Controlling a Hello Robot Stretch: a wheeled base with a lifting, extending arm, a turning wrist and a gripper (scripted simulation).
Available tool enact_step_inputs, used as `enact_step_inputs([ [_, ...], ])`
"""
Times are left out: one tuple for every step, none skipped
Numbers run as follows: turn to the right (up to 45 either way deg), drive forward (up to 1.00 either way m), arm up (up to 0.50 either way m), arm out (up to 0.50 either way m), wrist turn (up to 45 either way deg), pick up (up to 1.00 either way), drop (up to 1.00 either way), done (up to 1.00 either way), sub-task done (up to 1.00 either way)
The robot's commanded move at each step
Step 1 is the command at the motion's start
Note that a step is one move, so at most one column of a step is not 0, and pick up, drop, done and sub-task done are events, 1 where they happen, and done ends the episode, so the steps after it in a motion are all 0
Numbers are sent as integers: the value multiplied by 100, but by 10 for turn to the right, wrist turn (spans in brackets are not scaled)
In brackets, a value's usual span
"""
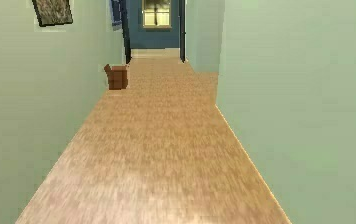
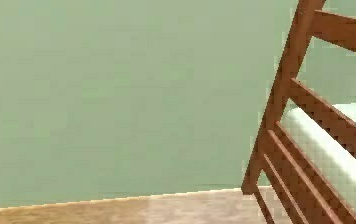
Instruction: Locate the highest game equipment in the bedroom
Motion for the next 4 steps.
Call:
enact_step_inputs([
  [0,100,0,0,0,0,0,0,0],
  [0,100,0,0,0,0,0,0,0],
  [0,100,0,0,0,0,0,0,0],
  [0,60,0,0,0,0,0,0,0],
])
